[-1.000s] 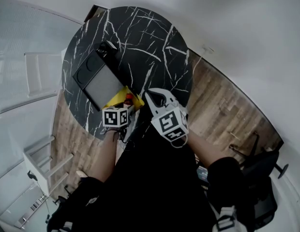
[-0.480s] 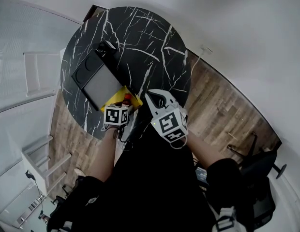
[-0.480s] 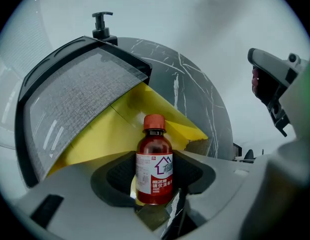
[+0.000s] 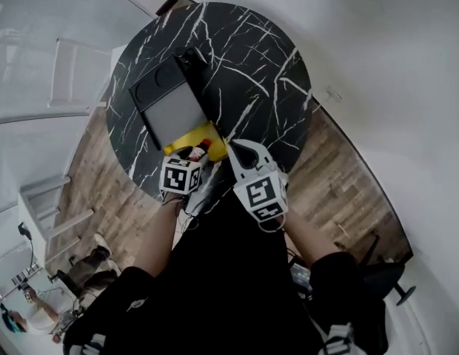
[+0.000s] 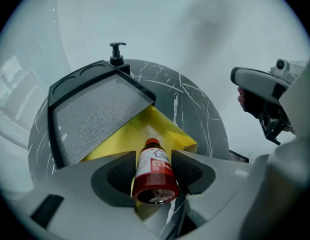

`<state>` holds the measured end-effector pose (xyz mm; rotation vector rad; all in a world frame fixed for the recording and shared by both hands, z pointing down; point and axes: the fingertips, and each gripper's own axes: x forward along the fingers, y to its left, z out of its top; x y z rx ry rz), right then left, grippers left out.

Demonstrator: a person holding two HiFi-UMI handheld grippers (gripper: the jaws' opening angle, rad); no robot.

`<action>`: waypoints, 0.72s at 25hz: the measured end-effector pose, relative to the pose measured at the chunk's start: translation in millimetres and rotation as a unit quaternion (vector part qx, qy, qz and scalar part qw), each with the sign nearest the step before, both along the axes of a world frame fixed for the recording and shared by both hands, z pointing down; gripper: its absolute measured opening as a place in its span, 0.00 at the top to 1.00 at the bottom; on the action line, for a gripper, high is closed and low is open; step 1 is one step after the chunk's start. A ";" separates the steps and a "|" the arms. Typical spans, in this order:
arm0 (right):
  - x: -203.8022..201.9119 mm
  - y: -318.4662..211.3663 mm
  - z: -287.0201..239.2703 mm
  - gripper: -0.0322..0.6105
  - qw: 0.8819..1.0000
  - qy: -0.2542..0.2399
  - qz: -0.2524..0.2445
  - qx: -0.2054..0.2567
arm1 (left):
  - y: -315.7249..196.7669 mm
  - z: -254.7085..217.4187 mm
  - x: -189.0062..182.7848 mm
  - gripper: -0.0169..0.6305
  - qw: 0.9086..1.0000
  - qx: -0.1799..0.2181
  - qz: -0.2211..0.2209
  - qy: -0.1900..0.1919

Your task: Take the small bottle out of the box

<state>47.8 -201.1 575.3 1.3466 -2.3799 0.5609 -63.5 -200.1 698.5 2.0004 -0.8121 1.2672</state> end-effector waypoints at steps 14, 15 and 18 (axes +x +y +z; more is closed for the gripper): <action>-56.1 18.0 -27.6 0.96 0.999 0.009 -0.024 0.034 | 1.5 -70.8 -24.9 0.65 0.986 0.083 -0.077 0.122; -58.4 19.4 -30.5 0.96 0.999 0.011 -0.024 0.037 | 0.6 -78.2 -26.7 0.65 0.984 0.094 -0.082 0.130; -64.2 20.4 -38.5 0.96 0.999 0.017 -0.022 0.047 | -3.2 -101.0 -32.2 0.65 0.976 0.128 -0.095 0.151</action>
